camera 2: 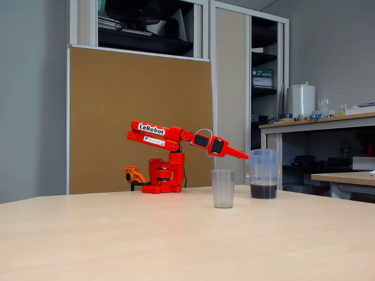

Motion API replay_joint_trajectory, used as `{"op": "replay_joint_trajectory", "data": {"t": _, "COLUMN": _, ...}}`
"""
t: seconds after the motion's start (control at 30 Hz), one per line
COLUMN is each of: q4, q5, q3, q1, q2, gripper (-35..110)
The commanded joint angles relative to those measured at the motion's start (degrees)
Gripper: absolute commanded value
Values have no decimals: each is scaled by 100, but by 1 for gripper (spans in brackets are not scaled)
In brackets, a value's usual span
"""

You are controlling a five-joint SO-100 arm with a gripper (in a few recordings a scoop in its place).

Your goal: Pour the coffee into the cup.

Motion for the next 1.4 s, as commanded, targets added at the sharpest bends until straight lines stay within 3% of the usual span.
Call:
{"op": "replay_joint_trajectory", "data": {"t": 0.0, "q4": 141, "q5": -18, "q3": -650, "q1": 35, "q2": -448, "gripper": 23}}
{"op": "replay_joint_trajectory", "data": {"t": 0.27, "q4": 97, "q5": -53, "q3": -1204, "q1": 26, "q2": -1107, "gripper": 22}}
{"op": "replay_joint_trajectory", "data": {"t": 0.87, "q4": 9, "q5": 105, "q3": -729, "q1": -18, "q2": -1107, "gripper": 20}}
{"op": "replay_joint_trajectory", "data": {"t": 1.37, "q4": -765, "q5": -334, "q3": -870, "q1": 0, "q2": -2443, "gripper": 20}}
